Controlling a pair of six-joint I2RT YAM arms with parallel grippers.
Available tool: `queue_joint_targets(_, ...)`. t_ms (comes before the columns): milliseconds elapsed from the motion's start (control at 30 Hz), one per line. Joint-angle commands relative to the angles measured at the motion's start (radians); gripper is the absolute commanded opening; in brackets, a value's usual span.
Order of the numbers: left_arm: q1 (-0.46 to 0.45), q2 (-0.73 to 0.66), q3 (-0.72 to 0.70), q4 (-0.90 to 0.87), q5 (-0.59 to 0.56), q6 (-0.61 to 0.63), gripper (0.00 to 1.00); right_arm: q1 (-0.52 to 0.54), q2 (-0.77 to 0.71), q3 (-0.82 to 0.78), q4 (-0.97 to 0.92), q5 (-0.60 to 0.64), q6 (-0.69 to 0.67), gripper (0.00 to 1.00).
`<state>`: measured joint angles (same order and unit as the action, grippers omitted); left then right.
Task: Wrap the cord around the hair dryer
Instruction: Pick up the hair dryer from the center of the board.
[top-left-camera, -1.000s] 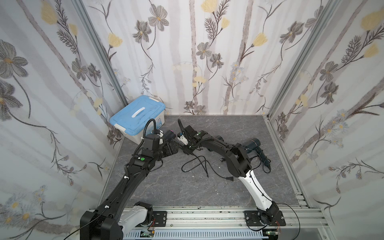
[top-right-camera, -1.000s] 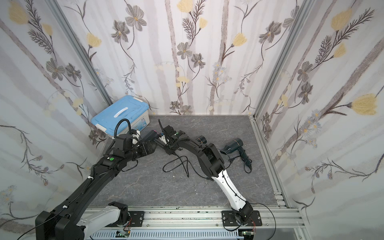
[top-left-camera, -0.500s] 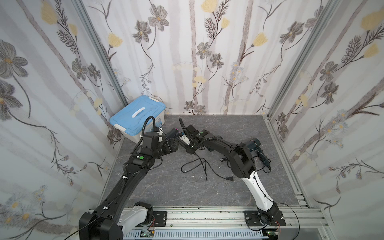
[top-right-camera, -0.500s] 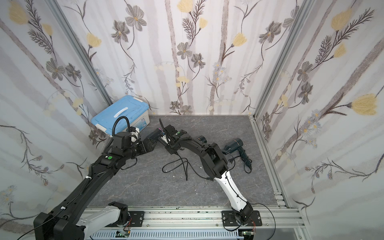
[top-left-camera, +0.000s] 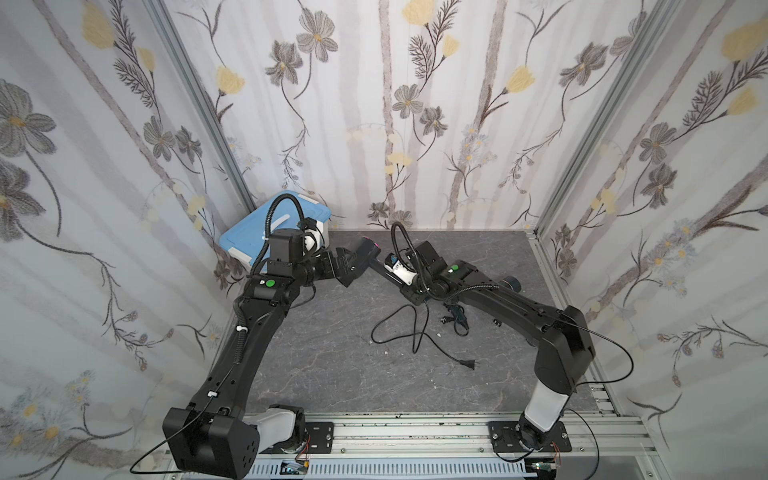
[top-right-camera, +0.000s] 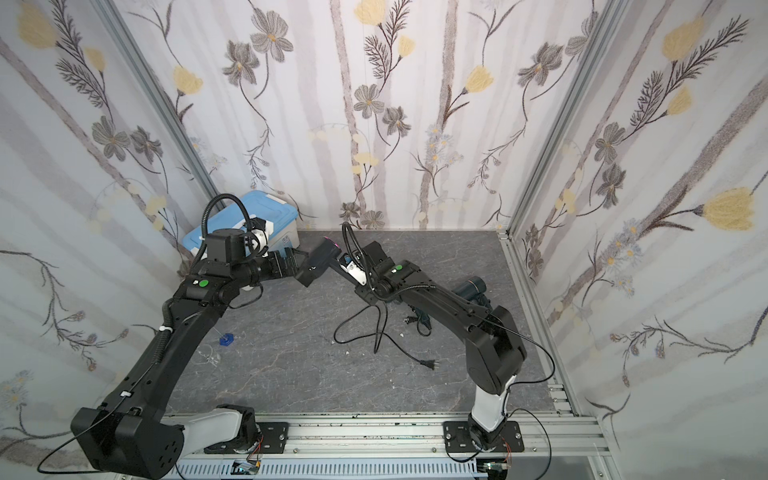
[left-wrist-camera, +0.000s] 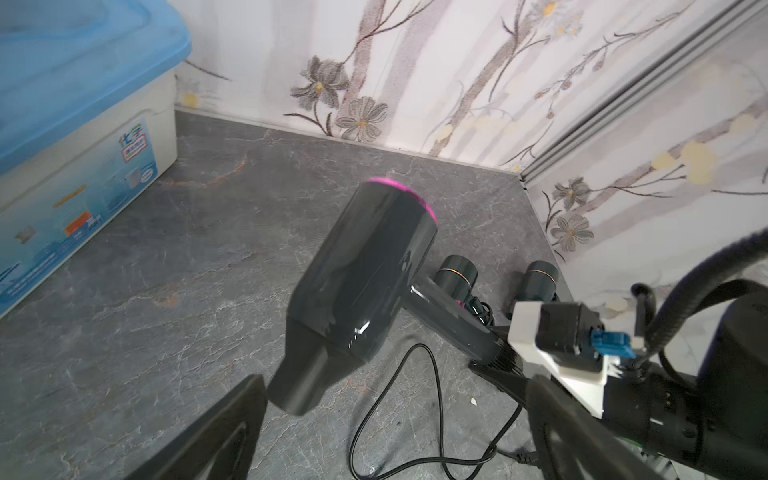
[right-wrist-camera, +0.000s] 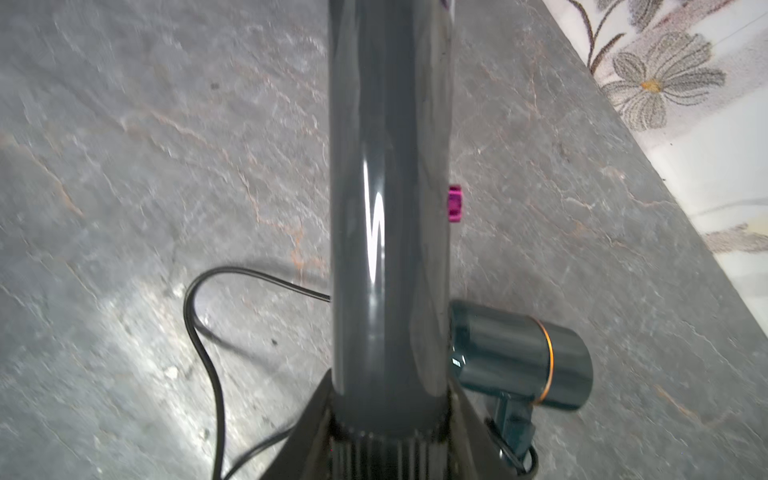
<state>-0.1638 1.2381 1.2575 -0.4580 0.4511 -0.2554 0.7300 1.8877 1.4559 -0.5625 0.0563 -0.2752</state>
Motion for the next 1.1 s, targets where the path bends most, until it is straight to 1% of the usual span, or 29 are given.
queue_joint_targets(0, 0.013, 0.016, 0.051, -0.071, 0.156, 0.124, 1.0, -0.008, -0.121, -0.139, 0.157, 0.034, -0.108, 0.0)
queue_joint_targets(67, 0.019, 0.042, 0.078, -0.103, 0.225, 0.162, 1.0, -0.017, -0.197, -0.216, 0.197, 0.035, -0.123, 0.0)
queue_joint_targets(133, 0.021, 0.07, 0.098, -0.131, 0.316, 0.197, 1.0, -0.022, -0.277, -0.278, 0.242, 0.032, -0.146, 0.0)
queue_joint_targets(233, 0.021, 0.111, 0.119, -0.16, 0.437, 0.226, 1.0, -0.022, -0.378, -0.32, 0.269, 0.021, -0.193, 0.0)
queue_joint_targets(333, 0.02, 0.139, 0.126, -0.156, 0.551, 0.241, 1.0, -0.022, -0.434, -0.335, 0.278, 0.025, -0.247, 0.0)
queue_joint_targets(467, 0.01, 0.162, 0.151, -0.161, 0.634, 0.252, 1.0, -0.021, -0.471, -0.342, 0.285, 0.046, -0.312, 0.0)
queue_joint_targets(633, -0.022, 0.186, 0.189, -0.219, 0.661, 0.298, 1.0, -0.018, -0.507, -0.341, 0.306, 0.034, -0.367, 0.0)
queue_joint_targets(700, -0.037, 0.197, 0.189, -0.243, 0.652, 0.313, 1.0, -0.018, -0.513, -0.338, 0.315, 0.035, -0.374, 0.0)
queue_joint_targets(733, -0.043, 0.202, 0.219, -0.25, 0.641, 0.317, 1.0, -0.016, -0.517, -0.336, 0.32, 0.033, -0.377, 0.0)
queue_joint_targets(833, -0.052, 0.207, 0.214, -0.246, 0.629, 0.319, 1.0, -0.005, -0.524, -0.336, 0.327, 0.027, -0.392, 0.0)
queue_joint_targets(1067, -0.097, 0.227, 0.236, -0.241, 0.642, 0.317, 1.0, 0.028, -0.515, -0.324, 0.347, 0.045, -0.428, 0.0)
